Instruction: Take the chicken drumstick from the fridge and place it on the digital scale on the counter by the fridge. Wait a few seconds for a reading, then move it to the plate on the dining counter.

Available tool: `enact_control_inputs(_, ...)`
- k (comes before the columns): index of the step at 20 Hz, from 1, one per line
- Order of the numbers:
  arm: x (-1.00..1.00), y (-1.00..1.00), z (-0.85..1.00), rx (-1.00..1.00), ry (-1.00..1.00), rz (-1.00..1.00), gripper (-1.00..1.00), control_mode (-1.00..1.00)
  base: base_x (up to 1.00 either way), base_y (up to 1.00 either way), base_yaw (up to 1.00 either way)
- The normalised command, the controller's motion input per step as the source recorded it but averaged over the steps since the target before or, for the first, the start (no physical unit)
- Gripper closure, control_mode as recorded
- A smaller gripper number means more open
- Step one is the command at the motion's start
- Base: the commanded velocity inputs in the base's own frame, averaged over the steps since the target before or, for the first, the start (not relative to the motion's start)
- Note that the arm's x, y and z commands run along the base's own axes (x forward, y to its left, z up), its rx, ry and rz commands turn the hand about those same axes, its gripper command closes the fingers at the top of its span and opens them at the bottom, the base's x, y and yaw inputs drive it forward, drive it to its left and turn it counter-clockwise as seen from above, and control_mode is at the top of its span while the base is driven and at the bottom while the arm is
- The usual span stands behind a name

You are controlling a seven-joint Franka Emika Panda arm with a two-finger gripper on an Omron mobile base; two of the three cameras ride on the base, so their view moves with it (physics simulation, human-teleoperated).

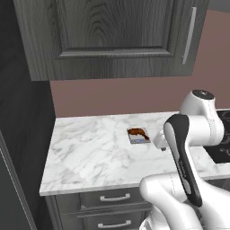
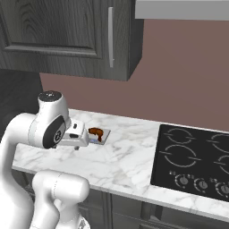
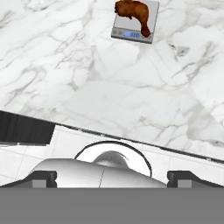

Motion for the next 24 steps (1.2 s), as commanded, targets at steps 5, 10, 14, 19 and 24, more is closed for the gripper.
enact_control_inputs(5, 0.87, 0.0, -0.25, 0.0, -0.01, 0.0, -1.0, -1.0, 0.0, 0.0, 0.0)
enact_control_inputs(10, 0.8, 0.0, -0.21, 0.0, 0.0, 0.0, -1.0, -1.0, 0.0, 0.0, 0.0)
enact_control_inputs(14, 0.88, 0.0, -0.48, 0.0, -0.03, 0.0, -1.0, -1.0, 0.0, 0.0, 0.0)
enact_control_inputs(19, 0.9, 0.0, -0.59, 0.0, 0.0, 0.0, -1.0, -1.0, 0.0, 0.0, 0.0)
enact_control_inputs(24, 0.63, -0.04, -0.26, 0.0, 0.0, 0.0, -1.0, -1.0, 0.0, 0.0, 0.0)
